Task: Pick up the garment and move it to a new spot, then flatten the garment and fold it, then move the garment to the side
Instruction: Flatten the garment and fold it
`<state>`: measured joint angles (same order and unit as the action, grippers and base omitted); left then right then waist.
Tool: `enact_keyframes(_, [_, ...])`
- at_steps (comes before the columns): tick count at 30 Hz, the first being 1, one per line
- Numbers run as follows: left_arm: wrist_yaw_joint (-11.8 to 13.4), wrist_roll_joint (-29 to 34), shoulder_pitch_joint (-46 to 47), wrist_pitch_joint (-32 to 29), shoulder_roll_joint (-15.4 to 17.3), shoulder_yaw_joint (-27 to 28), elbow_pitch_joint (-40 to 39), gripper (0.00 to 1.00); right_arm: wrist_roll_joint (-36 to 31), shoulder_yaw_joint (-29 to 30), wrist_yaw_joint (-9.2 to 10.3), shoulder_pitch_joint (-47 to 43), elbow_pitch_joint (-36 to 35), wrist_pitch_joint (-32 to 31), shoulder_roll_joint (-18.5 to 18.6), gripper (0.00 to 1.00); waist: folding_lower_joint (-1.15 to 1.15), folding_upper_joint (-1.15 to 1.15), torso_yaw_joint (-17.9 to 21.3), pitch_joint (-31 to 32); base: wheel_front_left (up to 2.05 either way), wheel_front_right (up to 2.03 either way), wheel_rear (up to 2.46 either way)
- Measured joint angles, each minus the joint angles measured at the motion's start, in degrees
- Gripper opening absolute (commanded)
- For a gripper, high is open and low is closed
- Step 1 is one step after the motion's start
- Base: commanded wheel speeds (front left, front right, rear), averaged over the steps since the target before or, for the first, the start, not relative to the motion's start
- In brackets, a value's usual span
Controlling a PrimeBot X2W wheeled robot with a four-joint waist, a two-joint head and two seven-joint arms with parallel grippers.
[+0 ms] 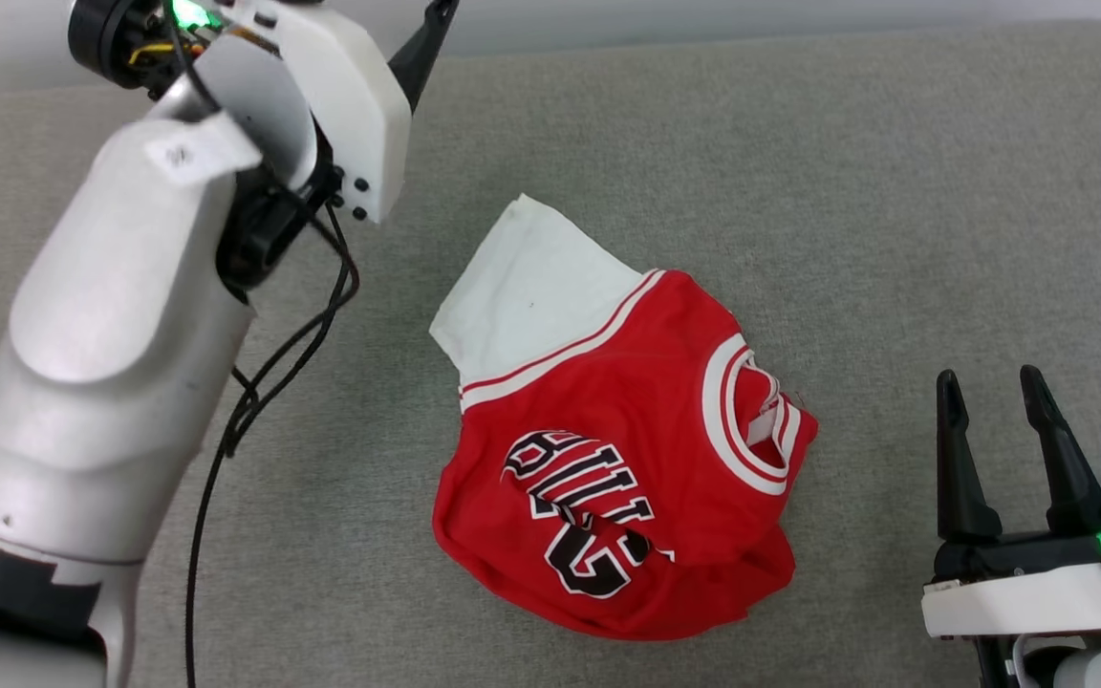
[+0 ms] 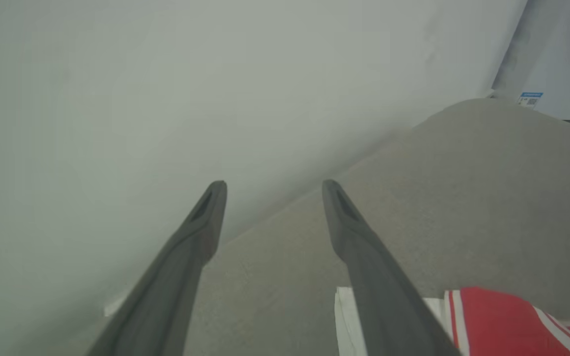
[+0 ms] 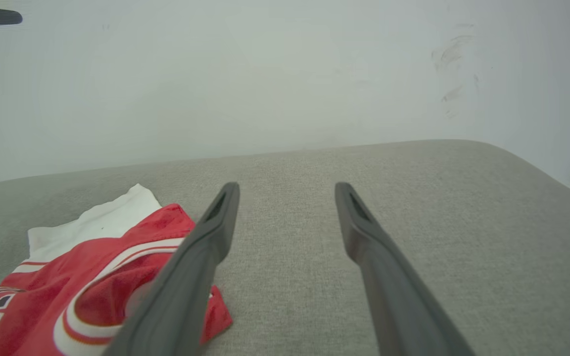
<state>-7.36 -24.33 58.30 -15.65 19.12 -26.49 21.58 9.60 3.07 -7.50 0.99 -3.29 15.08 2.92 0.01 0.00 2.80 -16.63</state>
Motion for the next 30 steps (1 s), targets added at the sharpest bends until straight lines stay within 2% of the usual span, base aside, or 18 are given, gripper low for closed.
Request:
enact_keyframes(4, [-0.03,-8.80,3.83,-11.11,2.21,-5.09,1.89,1.00,0.46,-0.23,0.00,0.82,-0.08,0.00,0.00,1.00,0.00,0.00,1.16,-1.94,0.00,0.00,0.00])
enact_keyframes(8, [-0.03,-14.74,6.57,-20.76,4.49,-10.83,2.86,1.00,0.73,-0.56,0.00,2.15,-0.21,0.00,0.00,1.00,0.00,0.00,2.30,-4.12,0.00,0.00,0.00])
enact_keyframes(9, [-0.03,-17.07,7.20,-24.93,5.43,-13.73,3.02,1.00,0.98,-0.77,0.00,2.84,-0.23,0.00,0.01,1.00,0.00,0.00,2.87,-5.17,0.00,0.00,0.00])
enact_keyframes(10, [-0.03,-17.07,7.20,-24.93,5.43,-13.73,3.02,1.00,0.98,-0.77,0.00,2.84,-0.23,0.00,0.01,1.00,0.00,0.00,2.87,-5.17,0.00,0.00,0.00])
enact_keyframes(11, [-0.03,-18.95,8.03,-28.48,6.38,-16.59,3.23,1.00,1.04,-0.91,0.00,3.41,-0.21,0.00,0.00,1.00,0.00,0.00,3.48,-6.16,0.00,0.00,0.00])
enact_keyframes(12, [-0.03,-18.95,8.03,-28.48,6.38,-16.59,3.23,1.00,1.04,-0.91,0.00,3.41,-0.21,0.00,0.00,1.00,0.00,0.00,3.48,-6.16,0.00,0.00,0.00])
enact_keyframes(14, [-0.03,-21.87,8.52,-32.57,7.49,-20.29,3.64,1.00,1.44,-1.12,0.00,3.98,-0.22,0.00,0.00,1.00,0.00,0.00,4.31,-7.54,0.00,0.00,0.00])
enact_keyframes(17, [-0.03,-23.57,8.88,-35.13,8.65,-24.19,4.08,1.00,1.58,-1.31,0.00,4.99,-0.24,0.00,0.01,1.00,0.00,0.00,5.05,-8.78,0.00,0.00,0.00])
enact_keyframes(18, [-0.03,-24.84,8.90,-36.34,9.49,-27.82,4.91,1.00,1.81,-1.53,0.00,5.41,-0.25,0.01,0.00,1.00,0.00,0.00,5.69,-9.84,0.00,0.00,0.00])
enact_keyframes(25, [0.04,-28.27,10.16,-36.60,11.73,-34.81,4.75,1.00,2.07,-1.62,0.00,6.06,-0.22,0.00,0.01,1.00,-0.01,0.00,6.63,-11.01,0.00,0.00,0.00])
enact_keyframes(26, [0.11,-28.92,10.26,-36.07,11.99,-35.49,4.52,0.23,2.07,-1.48,0.00,6.06,-0.18,0.00,0.01,1.00,-0.01,0.00,6.60,-10.95,0.00,0.00,0.00])
enact_keyframes(27, [0.13,-29.38,10.30,-35.29,12.16,-36.08,4.39,0.00,2.05,-1.26,0.00,6.06,-0.15,0.00,0.01,1.00,-0.01,0.00,6.48,-10.82,0.00,0.00,0.00])
enact_keyframes(30, [0.02,-30.88,10.28,-31.66,12.05,-37.37,4.05,0.00,1.94,-0.97,0.00,6.03,0.08,0.00,0.01,1.00,-0.01,0.00,5.83,-10.09,0.00,0.00,0.00])
